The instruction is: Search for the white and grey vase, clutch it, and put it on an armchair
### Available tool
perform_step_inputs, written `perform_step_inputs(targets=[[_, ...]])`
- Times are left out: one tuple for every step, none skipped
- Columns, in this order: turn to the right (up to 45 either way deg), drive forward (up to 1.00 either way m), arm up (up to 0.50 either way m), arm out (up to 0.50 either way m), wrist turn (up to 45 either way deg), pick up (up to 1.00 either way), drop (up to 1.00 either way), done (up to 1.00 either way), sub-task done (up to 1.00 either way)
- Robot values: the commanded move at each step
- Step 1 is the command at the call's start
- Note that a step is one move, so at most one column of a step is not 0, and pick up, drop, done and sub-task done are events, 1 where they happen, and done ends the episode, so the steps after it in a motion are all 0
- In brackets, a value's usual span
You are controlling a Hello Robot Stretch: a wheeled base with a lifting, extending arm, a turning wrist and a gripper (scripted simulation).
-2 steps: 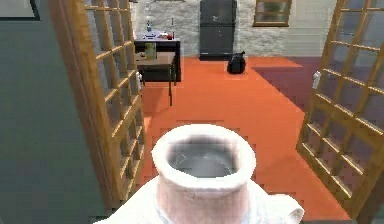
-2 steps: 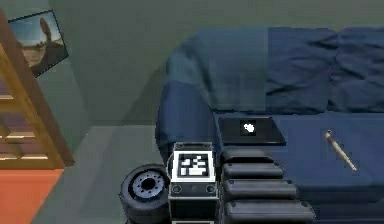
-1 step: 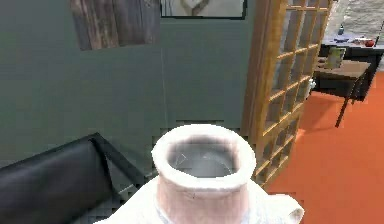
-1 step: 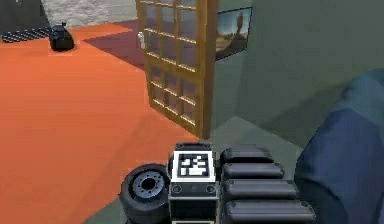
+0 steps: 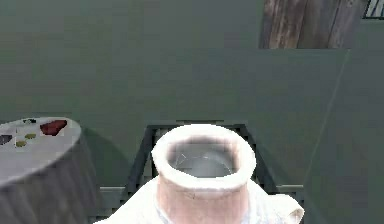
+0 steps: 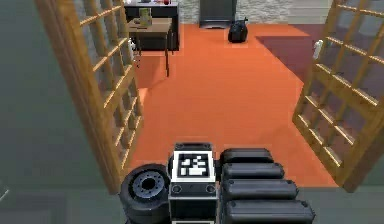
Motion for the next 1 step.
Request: perform_step_inputs(targets=[[-45.0, 0.0, 0.0, 0.0, 0.0, 0.0, 0.0, 0.0, 0.0]])
